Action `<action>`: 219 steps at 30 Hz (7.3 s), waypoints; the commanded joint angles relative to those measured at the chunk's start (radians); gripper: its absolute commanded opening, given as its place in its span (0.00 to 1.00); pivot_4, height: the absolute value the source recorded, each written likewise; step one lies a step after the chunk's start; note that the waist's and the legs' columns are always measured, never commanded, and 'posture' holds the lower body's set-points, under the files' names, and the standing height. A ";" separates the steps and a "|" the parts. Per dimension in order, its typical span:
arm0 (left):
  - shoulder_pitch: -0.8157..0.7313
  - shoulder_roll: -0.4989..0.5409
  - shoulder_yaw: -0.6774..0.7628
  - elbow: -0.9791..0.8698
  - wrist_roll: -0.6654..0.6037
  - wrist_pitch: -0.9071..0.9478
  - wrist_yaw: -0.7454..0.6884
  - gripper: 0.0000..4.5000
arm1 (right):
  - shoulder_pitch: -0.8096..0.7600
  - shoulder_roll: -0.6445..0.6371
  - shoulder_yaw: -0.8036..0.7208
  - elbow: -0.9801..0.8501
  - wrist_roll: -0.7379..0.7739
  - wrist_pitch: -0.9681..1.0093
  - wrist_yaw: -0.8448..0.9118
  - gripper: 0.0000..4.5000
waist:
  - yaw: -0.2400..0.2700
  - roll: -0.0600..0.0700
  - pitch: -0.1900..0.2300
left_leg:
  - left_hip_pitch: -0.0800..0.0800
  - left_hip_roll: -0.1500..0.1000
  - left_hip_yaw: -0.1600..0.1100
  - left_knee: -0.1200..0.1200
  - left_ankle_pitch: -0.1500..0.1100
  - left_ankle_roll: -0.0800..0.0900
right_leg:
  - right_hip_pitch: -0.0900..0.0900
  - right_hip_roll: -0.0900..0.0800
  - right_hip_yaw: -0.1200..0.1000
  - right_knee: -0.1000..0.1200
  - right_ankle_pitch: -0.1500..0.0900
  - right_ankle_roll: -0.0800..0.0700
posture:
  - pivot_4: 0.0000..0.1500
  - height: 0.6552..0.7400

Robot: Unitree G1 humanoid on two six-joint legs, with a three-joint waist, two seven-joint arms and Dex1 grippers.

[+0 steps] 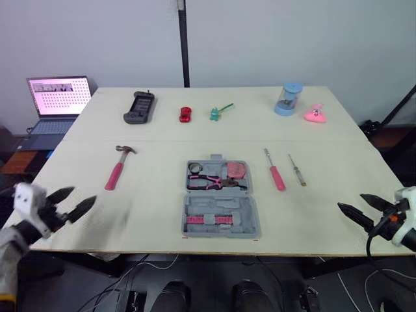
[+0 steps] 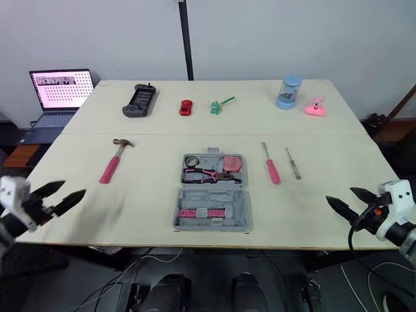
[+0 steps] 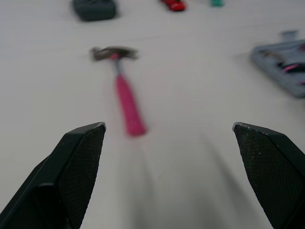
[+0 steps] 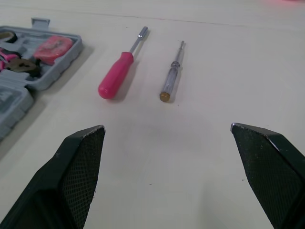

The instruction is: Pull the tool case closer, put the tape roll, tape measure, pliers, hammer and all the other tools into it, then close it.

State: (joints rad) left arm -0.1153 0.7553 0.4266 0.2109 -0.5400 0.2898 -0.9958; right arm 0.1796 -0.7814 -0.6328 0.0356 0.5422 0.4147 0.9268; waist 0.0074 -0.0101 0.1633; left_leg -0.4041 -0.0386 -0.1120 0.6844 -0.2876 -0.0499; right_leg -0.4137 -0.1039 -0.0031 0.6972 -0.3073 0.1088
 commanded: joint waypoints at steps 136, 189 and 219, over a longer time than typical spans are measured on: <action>-0.173 0.024 -0.408 -0.604 0.036 0.307 -0.011 1.00 | -0.598 -0.429 0.796 -0.101 -0.476 -0.099 0.265 0.98 | -0.028 0.001 0.012 | -0.005 0.000 0.005 0.000 0.001 -0.002 | -0.008 0.005 0.002 0.001 0.000 0.001 | 1.00 0.22; -0.096 0.024 -0.410 -0.669 0.011 0.300 0.081 1.00 | -0.630 -0.274 0.819 -0.027 -0.633 0.319 0.380 0.01 | -0.021 0.003 0.013 | -0.005 0.001 0.002 0.000 0.003 -0.005 | -0.011 0.006 0.005 0.004 0.001 -0.001 | 1.00 0.22; -0.124 0.013 -0.421 -0.650 0.024 0.270 0.065 1.00 | -0.509 0.120 0.384 0.034 -0.409 0.449 -0.220 0.99 | -0.017 -0.005 0.008 | -0.005 -0.001 0.004 0.000 0.003 -0.005 | -0.008 0.005 0.003 0.003 0.001 0.000 | 1.00 0.22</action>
State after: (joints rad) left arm -0.2341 0.7737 -0.0122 -0.4300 -0.5150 0.5928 -0.9259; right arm -0.3262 -0.6507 -0.1969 0.1185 0.1001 0.9221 0.6925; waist -0.0098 -0.0154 0.1713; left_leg -0.4089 -0.0394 -0.1074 0.6844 -0.2846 -0.0545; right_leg -0.4216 -0.0986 -0.0002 0.7003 -0.3061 0.1088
